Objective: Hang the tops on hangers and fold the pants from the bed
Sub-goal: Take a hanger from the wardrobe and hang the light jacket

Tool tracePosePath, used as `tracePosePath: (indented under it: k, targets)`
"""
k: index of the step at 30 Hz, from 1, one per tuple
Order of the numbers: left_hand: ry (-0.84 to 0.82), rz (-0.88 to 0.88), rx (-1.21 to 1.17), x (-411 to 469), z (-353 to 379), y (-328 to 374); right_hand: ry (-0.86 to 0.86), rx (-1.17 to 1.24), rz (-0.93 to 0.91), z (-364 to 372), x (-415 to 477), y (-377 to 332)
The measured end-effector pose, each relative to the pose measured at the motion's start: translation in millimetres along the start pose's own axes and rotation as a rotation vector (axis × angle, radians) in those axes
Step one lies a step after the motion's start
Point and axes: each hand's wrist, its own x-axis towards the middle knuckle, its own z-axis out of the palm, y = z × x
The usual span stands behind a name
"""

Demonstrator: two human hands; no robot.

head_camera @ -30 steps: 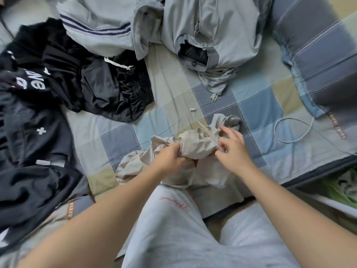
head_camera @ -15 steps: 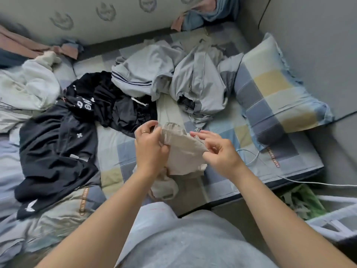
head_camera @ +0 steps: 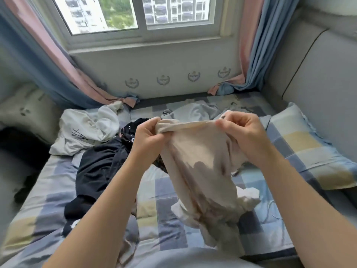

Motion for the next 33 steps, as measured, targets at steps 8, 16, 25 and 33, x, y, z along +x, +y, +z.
tracePosePath:
  k: [8, 16, 25, 33]
  targets:
    - [0.067, 0.054, -0.049, -10.3, -79.1, 32.9, -0.038, 0.004, -0.088, 67.4, 16.6, -27.8]
    - [0.087, 0.068, -0.083, -27.8, -128.2, 50.5, -0.329, -0.653, -0.045, 111.7, 32.0, -40.4]
    - [0.302, 0.169, 0.018, -29.8, -151.4, 18.4, -0.364, -0.845, 0.179, 141.2, 22.6, 45.4]
    - [0.364, 0.088, 0.005, -23.4, -158.7, -16.0, -0.274, -0.869, 0.555, 81.9, -11.3, 147.6]
